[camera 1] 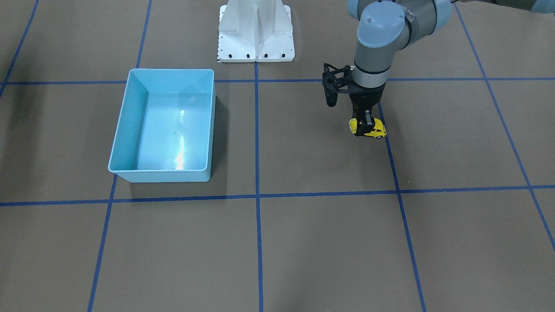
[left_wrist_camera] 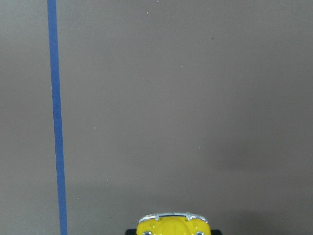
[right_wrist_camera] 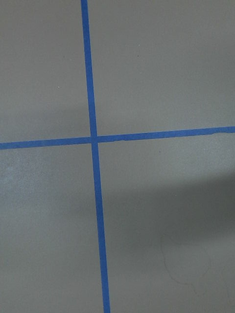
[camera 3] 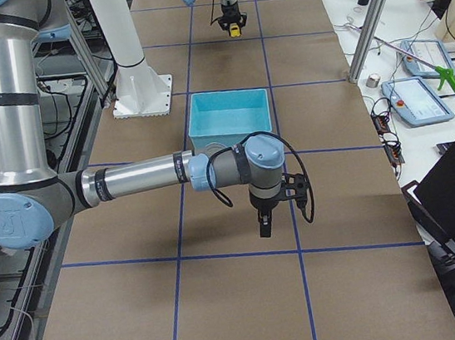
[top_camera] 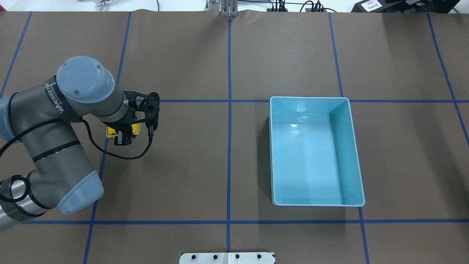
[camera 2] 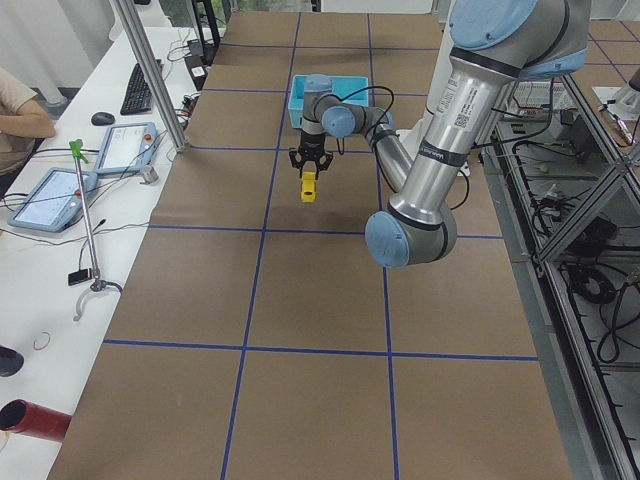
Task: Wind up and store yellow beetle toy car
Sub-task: 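Drag the car backward along the table with the left gripper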
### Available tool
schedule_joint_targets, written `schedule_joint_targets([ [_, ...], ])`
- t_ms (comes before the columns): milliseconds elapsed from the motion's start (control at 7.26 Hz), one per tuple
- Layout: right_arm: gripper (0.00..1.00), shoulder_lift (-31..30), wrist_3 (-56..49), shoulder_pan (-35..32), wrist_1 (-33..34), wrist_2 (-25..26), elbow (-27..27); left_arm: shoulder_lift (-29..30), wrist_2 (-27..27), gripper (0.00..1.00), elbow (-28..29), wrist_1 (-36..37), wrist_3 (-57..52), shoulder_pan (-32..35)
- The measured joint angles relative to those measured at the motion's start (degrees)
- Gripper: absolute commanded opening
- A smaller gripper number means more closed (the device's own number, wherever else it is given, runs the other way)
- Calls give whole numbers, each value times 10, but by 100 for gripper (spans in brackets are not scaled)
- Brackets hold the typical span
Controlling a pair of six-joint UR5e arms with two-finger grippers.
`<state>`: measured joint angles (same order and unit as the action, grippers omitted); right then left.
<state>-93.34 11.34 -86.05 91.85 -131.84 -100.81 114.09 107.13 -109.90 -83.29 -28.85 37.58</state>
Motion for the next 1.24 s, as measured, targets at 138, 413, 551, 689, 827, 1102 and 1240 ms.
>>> schedule_joint_targets([
  [138,100,0,0,0,0,0,0,-23,22,28,2,-29,-4,2],
  [413,100,0,0,0,0,0,0,-62,57,28,7,-75,-32,13],
  [551,100,0,0,0,0,0,0,-69,63,28,13,-86,-48,16],
  [689,100,0,0,0,0,1,0,-72,65,28,25,-104,-58,18],
  [827,100,0,1,0,0,2,0,-73,65,28,42,-126,-64,18],
  [1102,100,0,1,0,0,2,0,-73,63,28,64,-151,-66,18],
  [1240,100,0,1,0,0,3,0,-73,63,28,71,-159,-65,18],
])
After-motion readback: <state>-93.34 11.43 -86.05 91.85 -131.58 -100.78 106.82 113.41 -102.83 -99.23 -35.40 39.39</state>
